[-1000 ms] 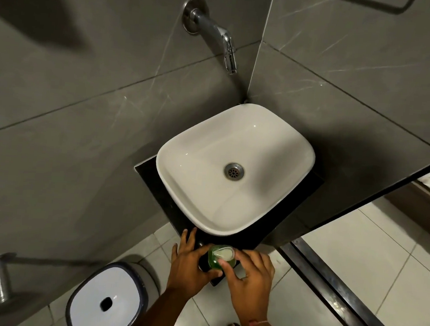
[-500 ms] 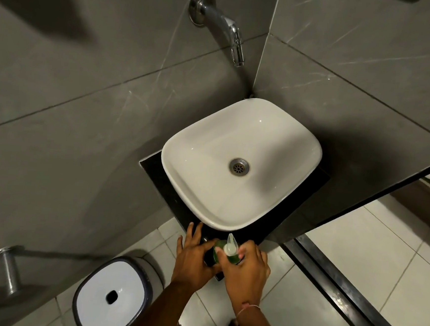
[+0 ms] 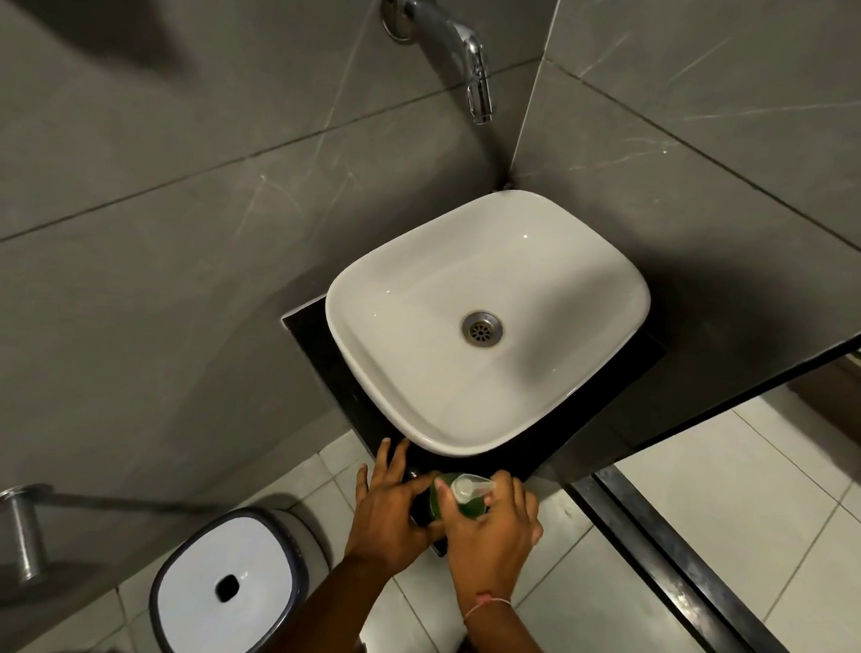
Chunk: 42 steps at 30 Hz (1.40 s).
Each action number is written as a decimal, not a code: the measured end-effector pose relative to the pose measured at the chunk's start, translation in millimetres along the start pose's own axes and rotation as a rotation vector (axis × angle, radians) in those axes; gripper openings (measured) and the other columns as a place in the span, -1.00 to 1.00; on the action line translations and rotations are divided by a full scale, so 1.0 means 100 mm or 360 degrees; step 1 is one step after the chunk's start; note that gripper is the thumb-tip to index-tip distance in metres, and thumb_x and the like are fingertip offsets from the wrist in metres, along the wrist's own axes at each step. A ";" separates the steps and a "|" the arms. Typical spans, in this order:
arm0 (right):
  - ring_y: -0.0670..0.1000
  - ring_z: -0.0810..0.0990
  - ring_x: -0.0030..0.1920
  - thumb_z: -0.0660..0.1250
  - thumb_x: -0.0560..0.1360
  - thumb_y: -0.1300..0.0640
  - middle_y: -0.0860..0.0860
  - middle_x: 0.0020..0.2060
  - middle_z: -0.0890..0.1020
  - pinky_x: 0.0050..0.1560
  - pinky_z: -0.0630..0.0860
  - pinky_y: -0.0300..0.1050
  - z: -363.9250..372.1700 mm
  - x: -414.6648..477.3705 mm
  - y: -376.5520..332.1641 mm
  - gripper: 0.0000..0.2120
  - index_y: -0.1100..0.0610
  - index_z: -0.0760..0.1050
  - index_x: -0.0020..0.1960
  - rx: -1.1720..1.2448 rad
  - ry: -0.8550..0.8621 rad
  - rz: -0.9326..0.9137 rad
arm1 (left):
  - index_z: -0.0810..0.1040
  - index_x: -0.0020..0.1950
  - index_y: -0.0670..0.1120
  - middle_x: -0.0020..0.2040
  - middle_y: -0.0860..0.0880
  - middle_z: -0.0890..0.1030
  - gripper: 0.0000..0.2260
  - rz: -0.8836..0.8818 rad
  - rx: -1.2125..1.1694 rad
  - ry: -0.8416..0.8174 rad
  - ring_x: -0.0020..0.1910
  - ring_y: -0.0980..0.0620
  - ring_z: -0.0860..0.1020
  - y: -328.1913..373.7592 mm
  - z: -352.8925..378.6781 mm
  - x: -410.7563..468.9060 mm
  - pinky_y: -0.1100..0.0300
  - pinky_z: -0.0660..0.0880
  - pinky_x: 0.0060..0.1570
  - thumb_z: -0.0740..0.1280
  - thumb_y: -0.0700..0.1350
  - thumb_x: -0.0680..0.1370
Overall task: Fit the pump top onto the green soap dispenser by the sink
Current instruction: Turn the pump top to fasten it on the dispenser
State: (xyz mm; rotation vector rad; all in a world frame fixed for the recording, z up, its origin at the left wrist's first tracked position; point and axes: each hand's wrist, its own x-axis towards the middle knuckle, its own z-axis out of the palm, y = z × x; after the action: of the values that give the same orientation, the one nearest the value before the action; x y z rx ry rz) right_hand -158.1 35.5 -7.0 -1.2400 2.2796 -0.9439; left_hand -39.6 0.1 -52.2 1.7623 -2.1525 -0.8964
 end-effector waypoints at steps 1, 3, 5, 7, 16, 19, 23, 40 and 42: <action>0.07 0.47 -0.06 0.45 0.27 -0.25 -0.04 -0.22 0.54 -0.01 0.41 0.07 0.01 -0.01 -0.01 -0.59 -0.01 0.34 -0.19 0.0034 0.0002 0.0040 | 0.43 0.32 0.25 0.60 -0.03 0.02 -0.47 0.0000 -0.0001 -0.0001 0.56 -0.06 -0.19 0.00 0.00 0.00 -0.19 -0.15 0.49 0.45 0.15 0.36; 0.05 0.46 -0.07 0.47 0.27 -0.22 -0.07 -0.25 0.53 -0.01 0.43 0.08 -0.01 -0.03 -0.02 -0.60 -0.04 0.31 -0.22 0.0086 -0.0006 0.0047 | 0.42 0.33 0.26 0.60 -0.02 0.01 -0.46 0.0002 -0.0006 0.0007 0.56 -0.05 -0.20 0.00 0.01 0.00 -0.19 -0.15 0.49 0.44 0.16 0.36; 0.02 0.43 -0.11 0.48 0.29 -0.16 -0.10 -0.28 0.49 -0.04 0.46 0.11 -0.05 -0.03 0.01 -0.64 -0.07 0.30 -0.25 0.0108 -0.0045 -0.0046 | 0.40 0.35 0.25 0.60 0.00 0.00 -0.44 0.0007 -0.0009 0.0012 0.56 -0.04 -0.21 0.00 0.02 -0.01 -0.20 -0.16 0.49 0.43 0.20 0.36; 0.00 0.42 -0.07 0.52 0.29 -0.09 -0.13 -0.23 0.50 -0.02 0.47 0.14 -0.12 0.01 0.08 -0.73 -0.09 0.42 -0.22 0.0196 -0.0141 -0.0111 | 0.40 0.36 0.23 0.60 0.00 0.00 -0.41 0.0010 0.0005 -0.0001 0.56 -0.04 -0.21 0.00 0.01 -0.01 -0.20 -0.16 0.49 0.43 0.22 0.35; -0.07 0.33 0.09 0.49 0.36 0.09 -0.18 -0.04 0.46 0.21 0.37 0.08 -0.28 0.25 0.18 -0.51 -0.25 0.48 0.21 0.0068 -0.0605 -0.0379 | 0.39 0.37 0.23 0.60 -0.02 -0.01 -0.37 0.0002 0.0026 -0.0039 0.56 -0.06 -0.20 0.03 -0.04 0.00 -0.22 -0.13 0.50 0.45 0.26 0.33; -0.08 0.33 0.06 0.51 0.33 0.02 -0.17 -0.09 0.48 0.16 0.39 0.09 -0.23 0.20 0.18 -0.57 -0.18 0.52 0.16 -0.0010 -0.0436 -0.0357 | 0.39 0.37 0.22 0.60 -0.02 0.01 -0.37 0.0017 0.0037 -0.0028 0.56 -0.06 -0.19 0.03 -0.03 0.00 -0.21 -0.13 0.49 0.45 0.26 0.33; 0.04 0.45 -0.03 0.52 0.22 -0.20 -0.08 -0.21 0.53 0.04 0.41 0.10 -0.12 0.12 0.10 -0.64 0.00 0.51 -0.19 -0.0117 -0.0177 -0.0179 | 0.40 0.37 0.18 0.59 -0.03 0.05 -0.40 0.0038 0.0086 -0.0030 0.56 -0.06 -0.19 0.00 -0.02 0.03 -0.20 -0.15 0.49 0.43 0.22 0.36; 0.02 0.44 -0.01 0.56 0.19 -0.18 -0.13 -0.19 0.49 0.08 0.41 0.12 -0.02 0.06 0.08 -0.60 -0.09 0.40 -0.18 0.0246 -0.0146 -0.0015 | 0.43 0.35 0.18 0.59 -0.02 0.07 -0.43 0.0029 0.0034 0.0022 0.56 -0.06 -0.16 -0.04 0.05 0.02 -0.21 -0.13 0.50 0.42 0.20 0.35; -0.02 0.40 0.10 0.49 0.21 -0.26 -0.16 -0.06 0.48 0.16 0.32 0.01 -0.04 0.05 0.14 -0.62 -0.20 0.50 -0.04 0.0266 -0.0217 -0.0087 | 0.43 0.34 0.20 0.59 -0.03 0.07 -0.43 0.0034 0.0015 0.0022 0.56 -0.06 -0.16 -0.04 0.06 0.02 -0.20 -0.13 0.49 0.42 0.21 0.35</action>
State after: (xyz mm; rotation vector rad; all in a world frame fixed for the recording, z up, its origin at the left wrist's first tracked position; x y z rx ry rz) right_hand -170.9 38.5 -14.2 -1.2595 2.0278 -1.0139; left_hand -39.9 -0.1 -59.0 1.7414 -2.1661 -0.8676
